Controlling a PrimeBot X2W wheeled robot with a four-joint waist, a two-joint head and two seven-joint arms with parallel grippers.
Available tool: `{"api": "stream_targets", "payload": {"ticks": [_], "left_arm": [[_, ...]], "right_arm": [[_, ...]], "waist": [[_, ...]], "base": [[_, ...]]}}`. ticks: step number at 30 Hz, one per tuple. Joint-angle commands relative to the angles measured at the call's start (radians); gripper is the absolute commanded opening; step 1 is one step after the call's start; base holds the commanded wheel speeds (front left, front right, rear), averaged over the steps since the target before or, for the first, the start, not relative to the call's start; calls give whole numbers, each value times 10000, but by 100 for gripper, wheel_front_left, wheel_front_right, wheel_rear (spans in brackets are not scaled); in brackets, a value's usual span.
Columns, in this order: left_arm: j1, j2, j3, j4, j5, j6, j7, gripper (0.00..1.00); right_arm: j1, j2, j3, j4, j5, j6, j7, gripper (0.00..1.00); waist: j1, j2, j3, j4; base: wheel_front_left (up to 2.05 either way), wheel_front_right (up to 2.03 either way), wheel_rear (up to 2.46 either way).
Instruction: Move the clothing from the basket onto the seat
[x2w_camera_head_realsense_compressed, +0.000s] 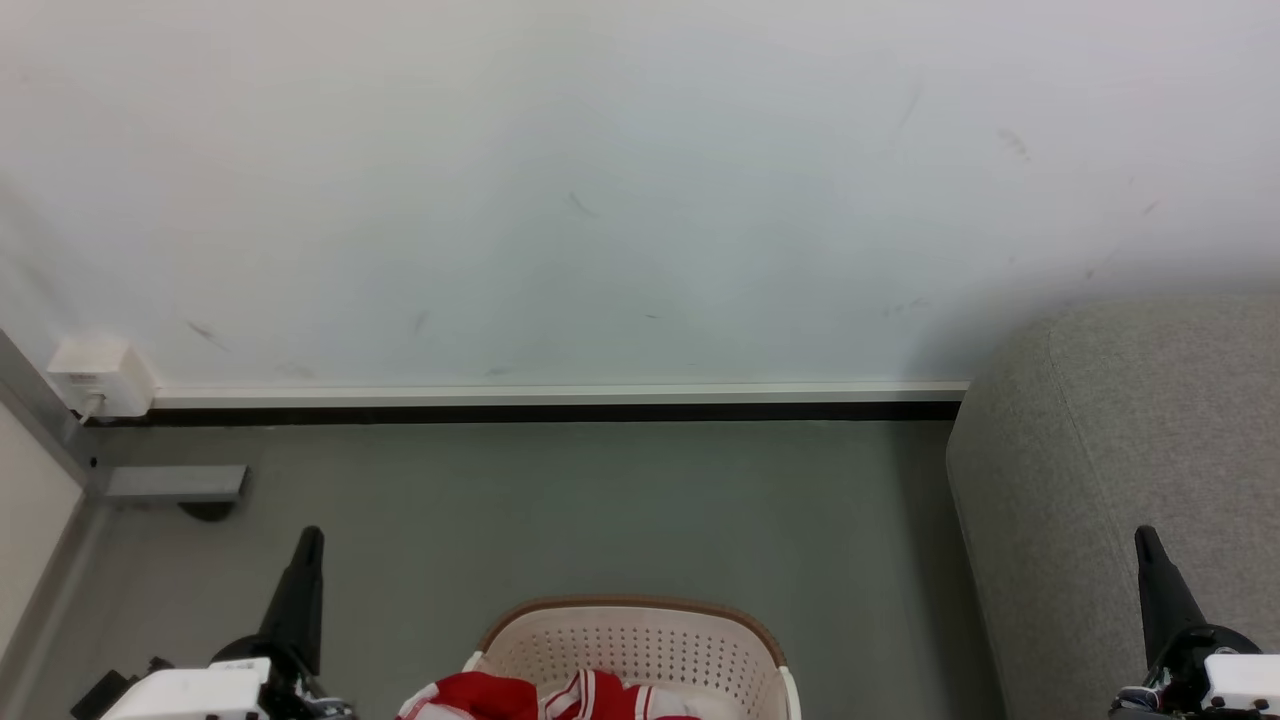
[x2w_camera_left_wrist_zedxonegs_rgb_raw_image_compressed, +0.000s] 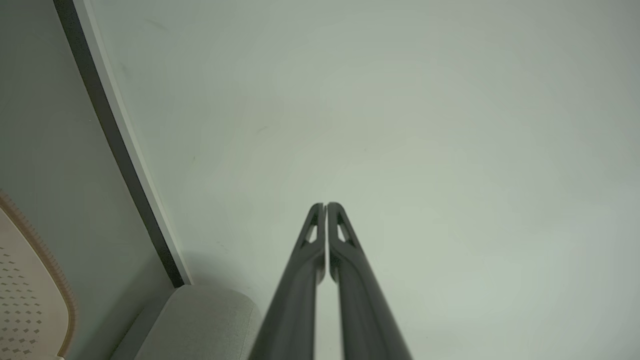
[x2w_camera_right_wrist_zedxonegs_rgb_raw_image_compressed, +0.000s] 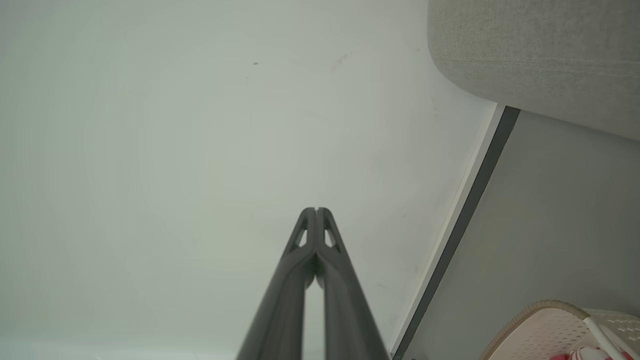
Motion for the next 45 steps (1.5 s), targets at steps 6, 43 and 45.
{"api": "stream_targets", "payload": {"ticks": [6,43,45], "left_arm": [[-55,23,19,-26,-124,-53,48,0],[-55,23,18,-26,-124,-54,48,0],[-55,23,18,-26,-124,-54,48,0]], "right_arm": [[-57,-70,-36,-51,14,-23,39,0],[-57,-71,-34,-51,13,-23,39,0],[-57,-71,-34,-51,13,-23,39,0]], "waist": [[0,0,0,0],[0,0,0,0],[0,0,0,0]], "base": [[0,0,0],[0,0,0],[0,0,0]]}}
